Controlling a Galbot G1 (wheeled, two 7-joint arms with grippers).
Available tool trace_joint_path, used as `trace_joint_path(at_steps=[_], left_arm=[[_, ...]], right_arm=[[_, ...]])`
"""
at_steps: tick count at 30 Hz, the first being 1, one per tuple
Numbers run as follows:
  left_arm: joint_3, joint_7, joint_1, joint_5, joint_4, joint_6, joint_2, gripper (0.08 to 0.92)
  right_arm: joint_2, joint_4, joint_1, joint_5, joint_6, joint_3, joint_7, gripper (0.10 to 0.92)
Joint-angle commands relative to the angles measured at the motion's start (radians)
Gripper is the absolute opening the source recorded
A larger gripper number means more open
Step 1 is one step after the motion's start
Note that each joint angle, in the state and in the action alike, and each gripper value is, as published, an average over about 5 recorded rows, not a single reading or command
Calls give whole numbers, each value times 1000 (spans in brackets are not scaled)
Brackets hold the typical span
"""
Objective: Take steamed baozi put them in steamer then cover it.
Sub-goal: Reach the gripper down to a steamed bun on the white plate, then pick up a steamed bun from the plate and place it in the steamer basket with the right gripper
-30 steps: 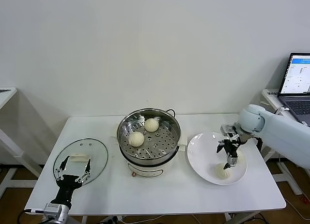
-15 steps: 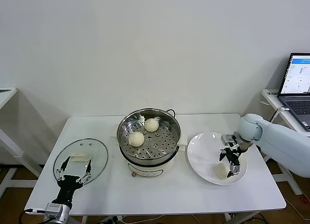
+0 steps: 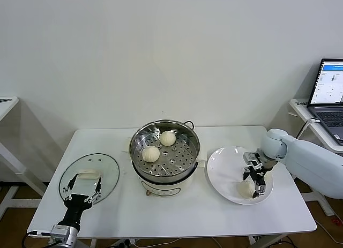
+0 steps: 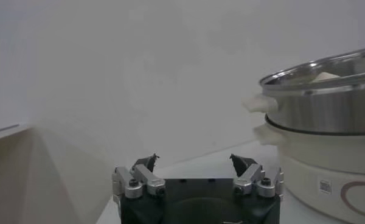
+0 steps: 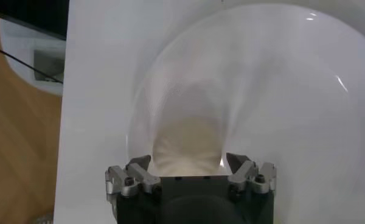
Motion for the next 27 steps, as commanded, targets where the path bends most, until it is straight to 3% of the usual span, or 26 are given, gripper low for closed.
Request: trace_joint_path(at_steps=[1,6,18,27], left_arm=[[1,1,-1,0,0,-2,0,823],[0,1,-1,0,1,-1,0,823],[1,1,-1,1,0,-1,-1,823],[5,-1,2,2,-10,2,2,823]], right_arm=[[13,-9,-7,-18,3,3,2,804],[16,-5,-10,-21,5,1,0,735],[5,2,22,3,8,28,-3,727],[18,-7,343,127,42,-115,-37,714]])
